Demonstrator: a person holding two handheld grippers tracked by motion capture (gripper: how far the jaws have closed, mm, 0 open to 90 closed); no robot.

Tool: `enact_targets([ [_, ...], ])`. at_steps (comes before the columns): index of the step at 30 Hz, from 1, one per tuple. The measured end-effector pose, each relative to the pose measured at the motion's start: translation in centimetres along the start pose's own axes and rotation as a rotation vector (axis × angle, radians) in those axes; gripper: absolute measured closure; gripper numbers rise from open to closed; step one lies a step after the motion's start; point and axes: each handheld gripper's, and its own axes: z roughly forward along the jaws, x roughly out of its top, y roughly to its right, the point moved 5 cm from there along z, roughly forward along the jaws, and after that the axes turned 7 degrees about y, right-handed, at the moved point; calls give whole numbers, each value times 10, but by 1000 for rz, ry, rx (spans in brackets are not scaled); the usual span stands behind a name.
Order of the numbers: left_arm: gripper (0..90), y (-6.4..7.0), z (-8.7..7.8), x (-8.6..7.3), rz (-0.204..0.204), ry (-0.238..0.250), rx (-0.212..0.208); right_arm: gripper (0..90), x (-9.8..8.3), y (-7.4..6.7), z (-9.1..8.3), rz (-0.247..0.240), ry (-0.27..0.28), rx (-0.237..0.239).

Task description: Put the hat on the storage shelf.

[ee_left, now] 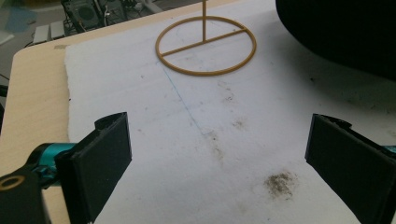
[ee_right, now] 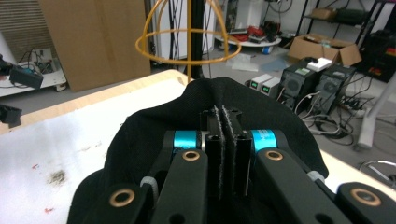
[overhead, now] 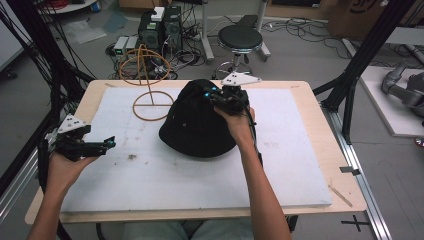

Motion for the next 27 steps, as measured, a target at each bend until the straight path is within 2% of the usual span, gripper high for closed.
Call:
enact_targets([
  [7,74,2,1,0,-2,2,-7,888,21,11,-11,-14,25,-28],
  [15,74,1,1,0,-5,4,-9,889,53,24,-25,-30,78,-60],
  [22,74,1,2,-1,-12,3,-11,888,85,30,-30,-47,118,-63],
  [27,74,0,1,-2,-15,7,-9,889,97,31,-32,-55,136,-64],
])
